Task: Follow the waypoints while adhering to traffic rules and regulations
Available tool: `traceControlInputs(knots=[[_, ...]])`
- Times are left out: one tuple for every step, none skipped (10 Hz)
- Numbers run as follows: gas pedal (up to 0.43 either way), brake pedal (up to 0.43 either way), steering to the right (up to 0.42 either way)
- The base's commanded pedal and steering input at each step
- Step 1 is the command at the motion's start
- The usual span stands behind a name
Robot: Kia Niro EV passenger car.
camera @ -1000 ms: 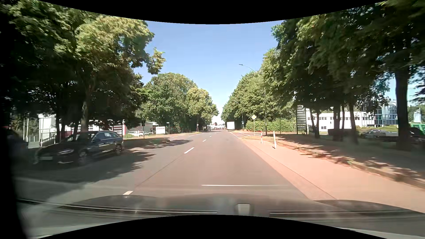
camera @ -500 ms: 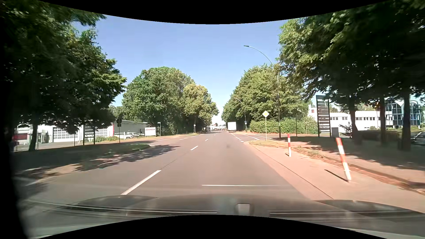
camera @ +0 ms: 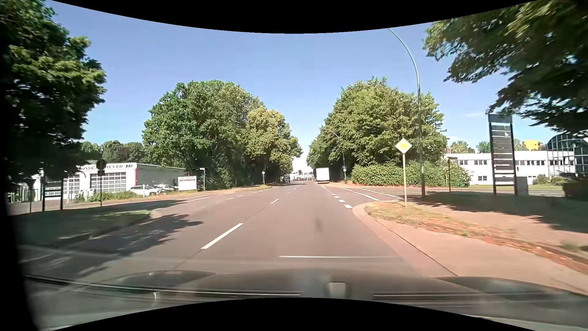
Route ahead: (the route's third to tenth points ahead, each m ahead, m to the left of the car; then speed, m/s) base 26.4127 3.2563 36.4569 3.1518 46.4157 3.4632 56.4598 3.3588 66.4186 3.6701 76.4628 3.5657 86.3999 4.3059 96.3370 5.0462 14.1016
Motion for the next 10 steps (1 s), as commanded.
traceControlInputs(knots=[[0.177,0.006,0.001],[0.177,0.006,0.001],[0.169,0.006,0.001],[0.169,0.006,0.001],[0.169,0.006,0.001],[0.169,0.006,0.001],[0.169,0.006,0.001],[0.157,0.006,0.001],[0.157,0.006,0.001],[0.157,0.006,0.0]])
